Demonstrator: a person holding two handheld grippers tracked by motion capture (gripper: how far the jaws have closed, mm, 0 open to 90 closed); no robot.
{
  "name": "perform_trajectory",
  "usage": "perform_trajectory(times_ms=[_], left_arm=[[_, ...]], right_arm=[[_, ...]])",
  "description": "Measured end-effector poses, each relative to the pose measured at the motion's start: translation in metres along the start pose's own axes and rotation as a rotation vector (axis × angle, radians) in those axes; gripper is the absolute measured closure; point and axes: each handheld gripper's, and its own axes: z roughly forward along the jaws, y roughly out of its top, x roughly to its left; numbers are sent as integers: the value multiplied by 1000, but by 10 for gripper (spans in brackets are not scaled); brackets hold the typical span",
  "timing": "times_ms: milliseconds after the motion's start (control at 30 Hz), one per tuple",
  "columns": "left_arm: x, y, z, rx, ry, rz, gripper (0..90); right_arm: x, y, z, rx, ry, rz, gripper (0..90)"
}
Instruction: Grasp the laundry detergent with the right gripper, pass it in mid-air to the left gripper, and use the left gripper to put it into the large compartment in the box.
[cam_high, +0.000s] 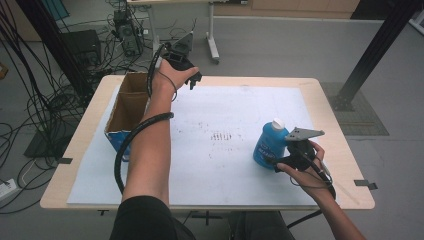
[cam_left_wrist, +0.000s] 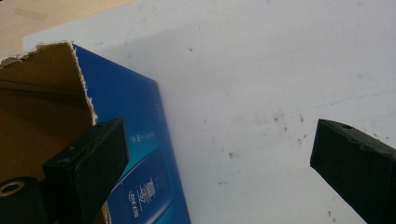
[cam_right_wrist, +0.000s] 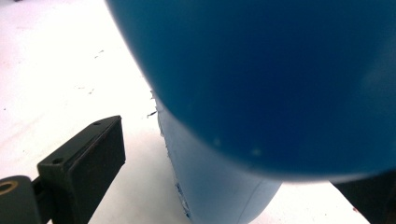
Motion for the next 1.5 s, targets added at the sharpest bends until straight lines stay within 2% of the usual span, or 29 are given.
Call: perform_trajectory(times_ms=[867,1133,1500], left_arm=[[1,-1,0,2,0,6,48],[3,-2,0,1,-4,-5,48],[3,-2,1,1,-2,-5,48]], right_arm=[[2,0,2,-2,-4,-2,31],[2,0,2,-5,-6,-1,32],[1,-1,5,-9,-5,-5,70]])
